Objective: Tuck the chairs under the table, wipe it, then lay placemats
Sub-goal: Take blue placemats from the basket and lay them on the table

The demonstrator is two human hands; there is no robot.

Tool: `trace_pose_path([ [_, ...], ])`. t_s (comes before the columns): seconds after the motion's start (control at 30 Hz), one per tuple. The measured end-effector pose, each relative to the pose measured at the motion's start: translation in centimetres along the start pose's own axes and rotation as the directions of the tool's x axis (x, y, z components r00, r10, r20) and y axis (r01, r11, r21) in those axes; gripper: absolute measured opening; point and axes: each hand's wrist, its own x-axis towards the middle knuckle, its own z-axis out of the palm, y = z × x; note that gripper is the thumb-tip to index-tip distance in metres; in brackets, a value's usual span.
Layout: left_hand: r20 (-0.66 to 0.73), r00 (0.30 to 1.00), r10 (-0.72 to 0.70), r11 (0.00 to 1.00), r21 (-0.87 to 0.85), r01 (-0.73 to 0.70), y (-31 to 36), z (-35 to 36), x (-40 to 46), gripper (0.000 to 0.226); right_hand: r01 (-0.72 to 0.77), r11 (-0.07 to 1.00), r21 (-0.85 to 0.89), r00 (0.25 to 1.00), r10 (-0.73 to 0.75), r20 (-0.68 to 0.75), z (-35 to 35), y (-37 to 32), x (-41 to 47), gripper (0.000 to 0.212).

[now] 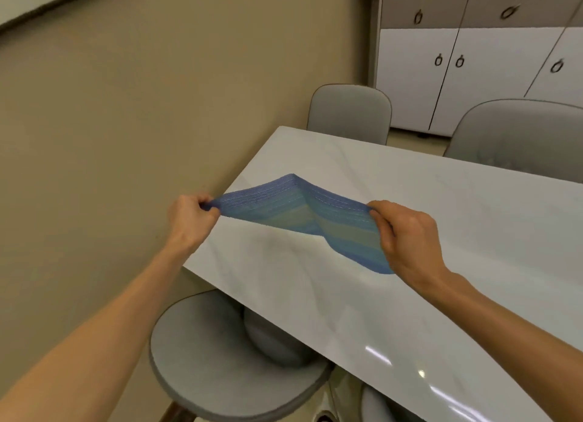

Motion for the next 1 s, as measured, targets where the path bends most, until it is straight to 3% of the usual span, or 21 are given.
trace_pose_path([
  [0.13, 0.026, 0.999, 0.037, 0.997, 0.066, -0.039, -6.9, 0.3, 3.7, 0.016, 0.247, 0.965, -0.09, 0.967, -0.252, -0.043, 3.6, -2.1, 0.2, 0.021],
  [0.23, 0.199, 0.963, 0.184, 0.952, 0.207, -0.225, -13.7, 2.4, 4.6, 0.022, 0.382, 0.907, -0.175, 0.917, -0.349, 0.191, 8.3, -2.5, -3.7, 0.036],
  [0.37, 0.453, 0.87, 0.194, 0.831, 0.395, -0.391, -21.6, 7.1, 3.3, 0.019, 0.334, 0.924, -0.187, 0.828, -0.193, 0.526, 15.5, -0.7, -10.1, 0.048],
  [0.5, 0.57, 0.813, 0.119, 0.771, 0.463, -0.437, -25.1, 10.1, 0.9, 0.017, 0.32, 0.91, -0.262, 0.735, -0.064, 0.675, 18.8, 0.0, -13.3, 0.039],
  [0.6, 0.566, 0.822, 0.067, 0.781, 0.483, -0.396, -25.8, 11.1, 0.4, 0.009, 0.327, 0.902, -0.281, 0.7, -0.032, 0.714, 19.9, 0.0, -14.7, 0.036],
  [0.77, 0.606, 0.795, 0.015, 0.754, 0.515, -0.406, -27.2, 12.0, 1.0, 0.015, 0.317, 0.901, -0.297, 0.699, -0.011, 0.715, 21.3, -0.6, -16.4, 0.046],
  [1.0, 0.534, 0.843, 0.067, 0.733, 0.547, -0.404, -27.9, 12.7, 1.9, 0.043, 0.286, 0.9, -0.327, 0.759, -0.005, 0.651, 22.7, -1.0, -18.2, 0.035],
])
